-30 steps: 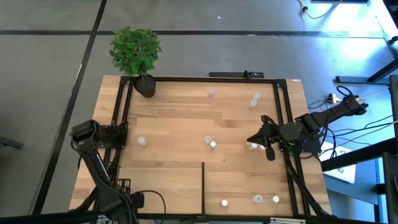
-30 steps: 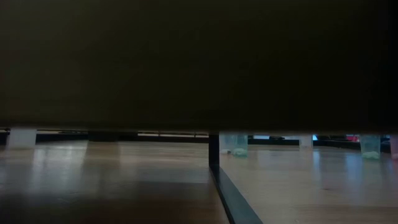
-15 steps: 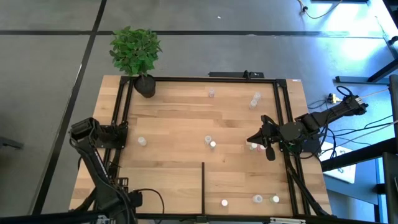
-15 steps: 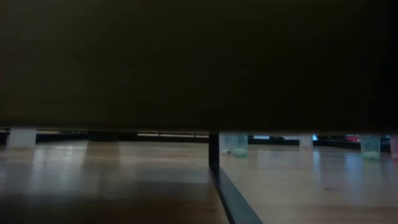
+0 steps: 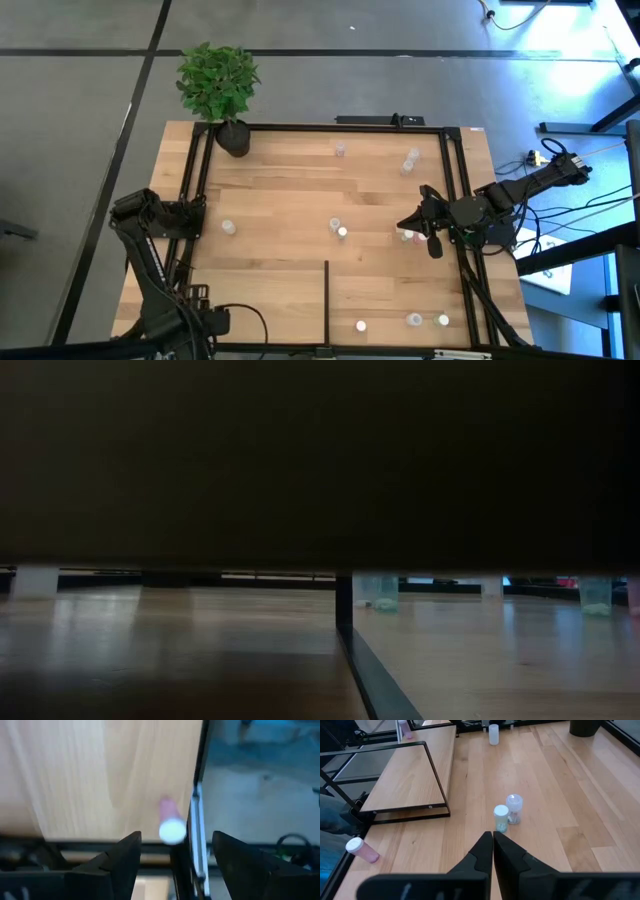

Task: Pick and place medicine bottles onto shelf by color
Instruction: Put the middle white pill bottle on the shelf

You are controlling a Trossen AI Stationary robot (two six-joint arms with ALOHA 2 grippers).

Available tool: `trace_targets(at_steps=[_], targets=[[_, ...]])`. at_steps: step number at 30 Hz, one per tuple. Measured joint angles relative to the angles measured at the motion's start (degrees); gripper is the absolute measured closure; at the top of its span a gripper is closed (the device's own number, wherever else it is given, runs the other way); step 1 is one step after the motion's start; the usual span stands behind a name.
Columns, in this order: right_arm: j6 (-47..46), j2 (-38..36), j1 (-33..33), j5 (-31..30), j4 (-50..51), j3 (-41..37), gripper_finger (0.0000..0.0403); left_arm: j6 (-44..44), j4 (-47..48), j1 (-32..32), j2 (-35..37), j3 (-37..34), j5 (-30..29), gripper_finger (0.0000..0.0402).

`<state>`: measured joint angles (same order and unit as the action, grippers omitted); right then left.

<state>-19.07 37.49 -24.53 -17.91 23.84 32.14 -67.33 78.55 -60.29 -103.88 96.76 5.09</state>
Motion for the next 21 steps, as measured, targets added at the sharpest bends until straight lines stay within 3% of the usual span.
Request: trace_targets(at_steps=[4, 13, 21], targets=[[0.0, 0.0, 0.0, 0.0, 0.0, 0.0, 0.0386, 1.7, 3.6, 0.5, 0.0, 3.4, -8.5, 0.0164], [0.0, 0.0, 0.0, 0.0, 0.0, 0.0, 0.0386, -1.3, 11.4, 6.8, 1.0, 4.2, -20.0, 0.0164], [0.0, 0.0, 0.0, 0.0, 0.0, 0.0, 0.0386, 2.8, 11.4, 14.8, 1.1, -1.2, -21.6, 0.0164]])
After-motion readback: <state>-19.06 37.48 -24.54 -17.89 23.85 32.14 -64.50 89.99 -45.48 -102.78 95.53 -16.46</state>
